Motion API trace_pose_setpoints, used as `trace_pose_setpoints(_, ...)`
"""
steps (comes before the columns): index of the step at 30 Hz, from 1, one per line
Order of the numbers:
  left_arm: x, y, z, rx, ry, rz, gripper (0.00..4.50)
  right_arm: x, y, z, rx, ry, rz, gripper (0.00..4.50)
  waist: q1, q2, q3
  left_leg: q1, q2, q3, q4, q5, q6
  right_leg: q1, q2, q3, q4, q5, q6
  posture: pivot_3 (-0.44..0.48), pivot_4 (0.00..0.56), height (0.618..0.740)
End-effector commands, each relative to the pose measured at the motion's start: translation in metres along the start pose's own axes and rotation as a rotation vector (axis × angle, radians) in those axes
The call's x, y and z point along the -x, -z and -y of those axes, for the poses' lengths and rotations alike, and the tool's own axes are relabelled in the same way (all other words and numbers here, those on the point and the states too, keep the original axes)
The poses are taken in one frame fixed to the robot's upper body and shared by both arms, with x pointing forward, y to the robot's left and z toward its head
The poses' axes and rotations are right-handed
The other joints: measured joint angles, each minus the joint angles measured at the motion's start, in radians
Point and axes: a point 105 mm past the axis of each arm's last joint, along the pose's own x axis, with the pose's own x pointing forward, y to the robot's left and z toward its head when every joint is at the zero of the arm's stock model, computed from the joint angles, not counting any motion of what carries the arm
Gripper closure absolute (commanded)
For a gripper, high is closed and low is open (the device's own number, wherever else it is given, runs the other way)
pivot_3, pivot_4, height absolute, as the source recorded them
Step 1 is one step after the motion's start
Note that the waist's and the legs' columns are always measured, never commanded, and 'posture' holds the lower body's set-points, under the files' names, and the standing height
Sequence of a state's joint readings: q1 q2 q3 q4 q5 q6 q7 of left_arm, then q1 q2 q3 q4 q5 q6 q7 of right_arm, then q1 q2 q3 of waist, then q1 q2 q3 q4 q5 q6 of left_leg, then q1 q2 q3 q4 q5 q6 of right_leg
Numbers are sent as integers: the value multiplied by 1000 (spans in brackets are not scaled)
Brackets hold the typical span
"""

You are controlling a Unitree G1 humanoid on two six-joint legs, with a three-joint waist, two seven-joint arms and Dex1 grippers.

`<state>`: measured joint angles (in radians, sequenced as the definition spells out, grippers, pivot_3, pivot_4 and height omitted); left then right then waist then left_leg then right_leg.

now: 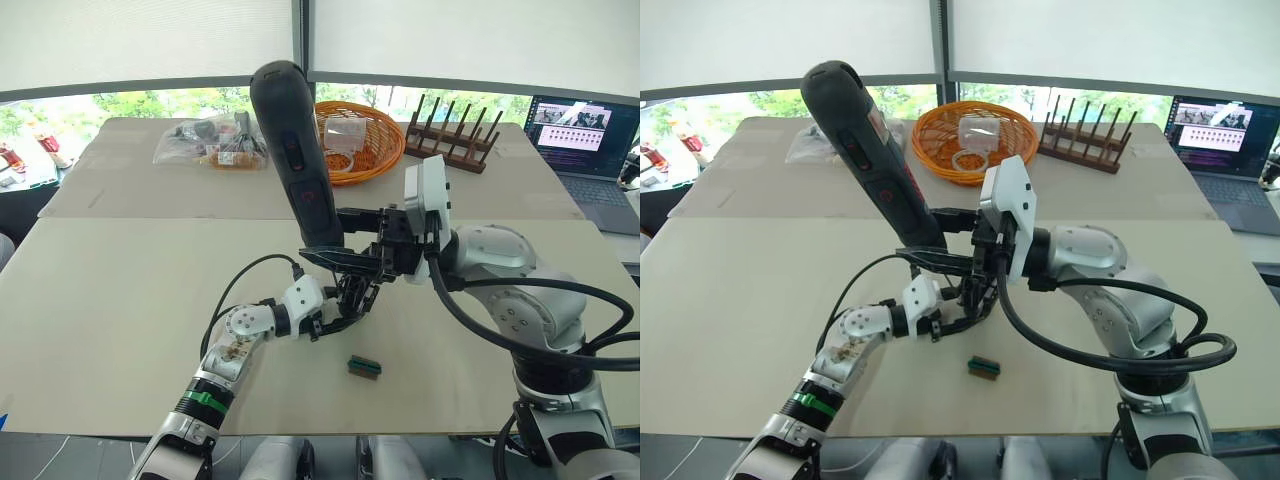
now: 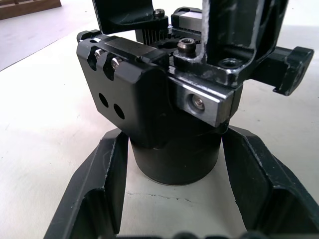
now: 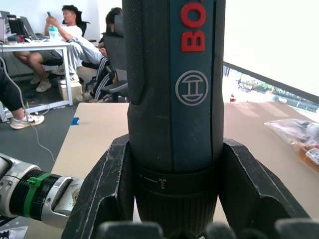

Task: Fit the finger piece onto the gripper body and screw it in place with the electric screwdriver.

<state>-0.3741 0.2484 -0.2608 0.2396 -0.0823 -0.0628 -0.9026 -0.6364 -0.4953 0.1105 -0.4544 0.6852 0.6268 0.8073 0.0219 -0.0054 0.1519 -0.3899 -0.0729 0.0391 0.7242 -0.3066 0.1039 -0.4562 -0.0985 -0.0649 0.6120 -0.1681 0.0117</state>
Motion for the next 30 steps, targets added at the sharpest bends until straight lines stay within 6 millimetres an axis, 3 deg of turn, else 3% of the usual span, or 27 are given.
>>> trace_pose_setpoints(1, 0, -1, 2, -9, 9, 6, 2199, 3, -11, -1, 63, -3, 56, 2591, 0, 0, 0, 0, 0, 0, 0, 0, 0, 0, 0, 0, 0, 0, 0, 0, 150, 740)
trace_pose_setpoints(15, 0, -3, 1, -12, 4, 8, 2199, 5, -4, -2, 64, -4, 49, 2592, -1, 0, 0, 0, 0, 0, 0, 0, 0, 0, 0, 0, 0, 0, 0, 0, 150, 740)
trace_pose_setpoints(30, -1, -4, 0, -16, 3, 10, 2199, 2, -10, 0, 55, 24, 82, 2592, -1, 0, 0, 0, 0, 0, 0, 0, 0, 0, 0, 0, 0, 0, 0, 0, 150, 740)
